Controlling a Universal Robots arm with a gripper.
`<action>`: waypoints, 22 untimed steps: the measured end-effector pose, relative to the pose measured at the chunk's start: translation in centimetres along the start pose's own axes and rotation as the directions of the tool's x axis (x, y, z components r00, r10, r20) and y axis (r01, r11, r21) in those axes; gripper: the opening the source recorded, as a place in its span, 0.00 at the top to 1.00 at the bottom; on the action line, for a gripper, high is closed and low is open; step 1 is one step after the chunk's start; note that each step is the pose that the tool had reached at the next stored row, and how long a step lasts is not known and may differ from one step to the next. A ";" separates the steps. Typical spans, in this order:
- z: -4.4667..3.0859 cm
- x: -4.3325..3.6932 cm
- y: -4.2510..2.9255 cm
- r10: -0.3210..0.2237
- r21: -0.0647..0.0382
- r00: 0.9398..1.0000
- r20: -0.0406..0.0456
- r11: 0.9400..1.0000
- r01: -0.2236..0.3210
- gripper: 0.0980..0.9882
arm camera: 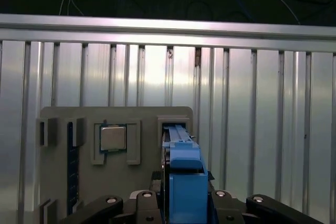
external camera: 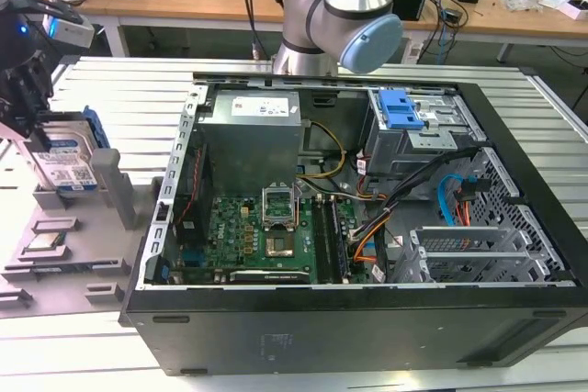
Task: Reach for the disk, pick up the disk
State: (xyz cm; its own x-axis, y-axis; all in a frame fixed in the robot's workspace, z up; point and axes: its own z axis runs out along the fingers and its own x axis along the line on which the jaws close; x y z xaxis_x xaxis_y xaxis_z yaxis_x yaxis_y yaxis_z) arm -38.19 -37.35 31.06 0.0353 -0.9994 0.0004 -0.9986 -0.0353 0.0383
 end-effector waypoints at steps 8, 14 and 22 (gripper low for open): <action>-1.90 0.00 0.00 0.000 0.000 1.000 0.000 1.000 0.000 0.70; -2.99 0.00 -0.06 0.000 -0.001 1.000 0.000 1.000 0.000 0.70; -4.84 -0.11 -0.10 0.000 -0.002 1.000 0.000 1.000 0.000 0.70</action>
State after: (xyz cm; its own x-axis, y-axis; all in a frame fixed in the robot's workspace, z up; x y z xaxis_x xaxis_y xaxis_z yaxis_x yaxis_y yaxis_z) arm -37.91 -37.22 35.89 0.0353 -0.9994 0.0003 -0.9986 -0.0353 0.0400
